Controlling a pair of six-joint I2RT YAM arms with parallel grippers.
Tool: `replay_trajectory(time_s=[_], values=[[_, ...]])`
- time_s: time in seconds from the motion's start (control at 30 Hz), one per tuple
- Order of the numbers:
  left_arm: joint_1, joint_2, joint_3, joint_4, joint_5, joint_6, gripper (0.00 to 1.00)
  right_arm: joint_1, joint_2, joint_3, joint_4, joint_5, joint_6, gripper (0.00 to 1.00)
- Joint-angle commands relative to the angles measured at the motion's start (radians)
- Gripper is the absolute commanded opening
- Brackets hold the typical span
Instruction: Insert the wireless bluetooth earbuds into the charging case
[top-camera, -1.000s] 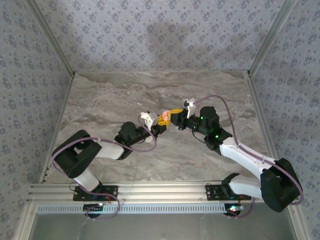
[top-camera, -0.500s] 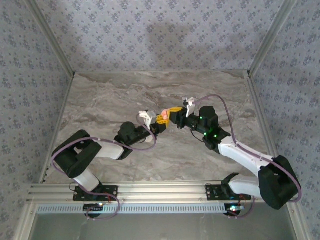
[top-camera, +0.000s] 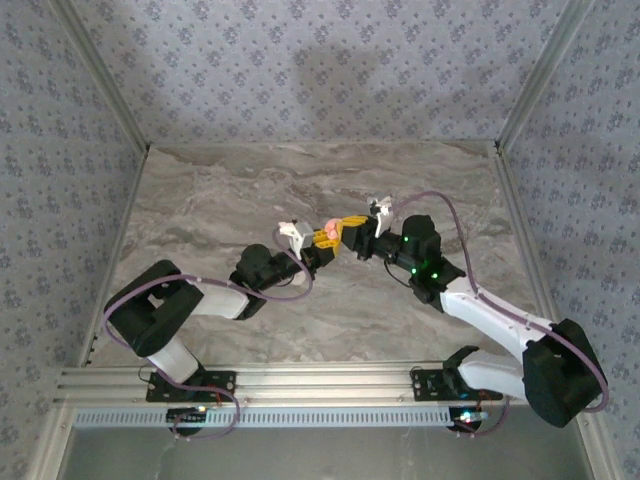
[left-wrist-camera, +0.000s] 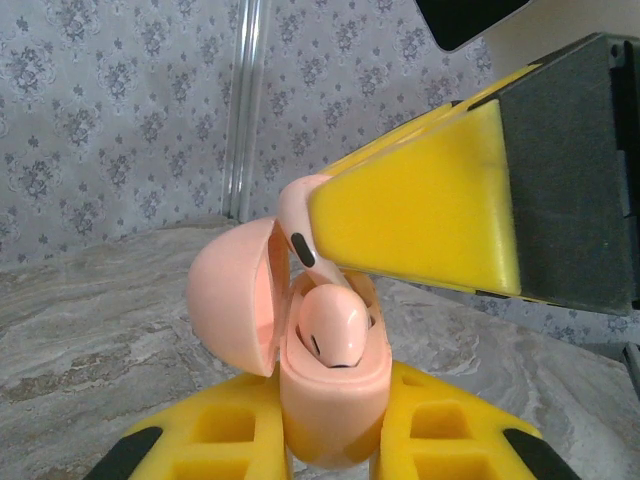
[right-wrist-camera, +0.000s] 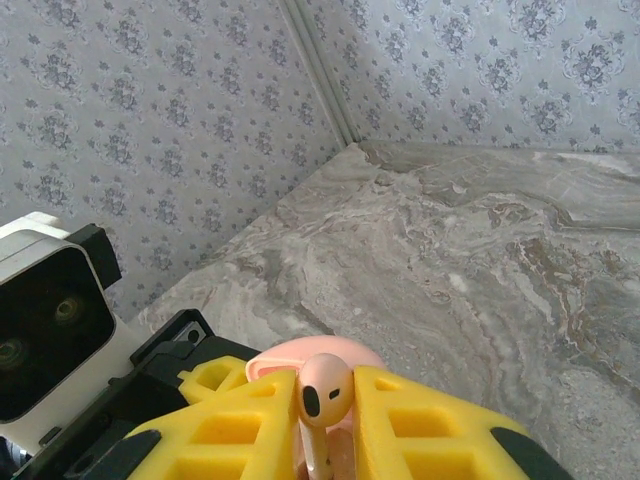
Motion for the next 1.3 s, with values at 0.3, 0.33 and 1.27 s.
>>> replay_trajectory(time_s=[0.3, 0.33, 1.27], values=[[-0.001, -0.035, 0.017, 0.026, 0.010, 0.085, 0.17, -0.005, -0.028, -0.017, -0.065, -0.068, -0.027, 0.22], [-0.001, -0.038, 0.016, 0.023, 0.009, 0.086, 0.17, -0.007, -0.030, -0.019, -0.068, -0.074, -0.027, 0.22], [0.000, -0.050, 0.016, 0.007, 0.042, 0.105, 0.17, -0.035, -0.076, -0.011, -0.148, -0.066, -0.043, 0.32]])
